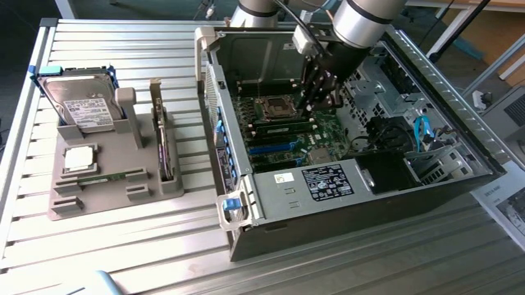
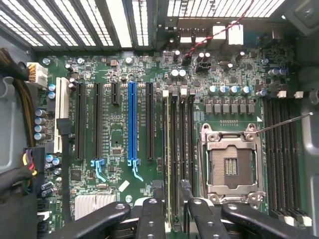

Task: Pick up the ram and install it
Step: 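Insert the ram into the slot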

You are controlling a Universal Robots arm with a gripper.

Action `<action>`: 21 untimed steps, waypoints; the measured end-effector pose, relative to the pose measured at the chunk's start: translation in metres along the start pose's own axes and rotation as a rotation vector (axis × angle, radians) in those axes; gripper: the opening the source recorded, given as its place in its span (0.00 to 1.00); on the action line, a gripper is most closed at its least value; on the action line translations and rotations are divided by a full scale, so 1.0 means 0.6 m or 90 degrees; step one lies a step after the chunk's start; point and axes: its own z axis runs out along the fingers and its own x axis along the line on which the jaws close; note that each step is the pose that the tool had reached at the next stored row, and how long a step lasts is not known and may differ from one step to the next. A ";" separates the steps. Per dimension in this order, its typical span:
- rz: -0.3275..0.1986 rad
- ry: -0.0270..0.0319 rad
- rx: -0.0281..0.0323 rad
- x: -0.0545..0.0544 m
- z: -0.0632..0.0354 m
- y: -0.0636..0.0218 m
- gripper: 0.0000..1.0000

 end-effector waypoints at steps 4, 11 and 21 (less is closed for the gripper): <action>0.000 0.0001 0.0000 -0.001 -0.028 0.002 0.25; 0.000 0.0000 0.0000 -0.002 -0.045 0.004 0.25; 0.000 0.0000 0.0000 -0.002 -0.076 0.008 0.25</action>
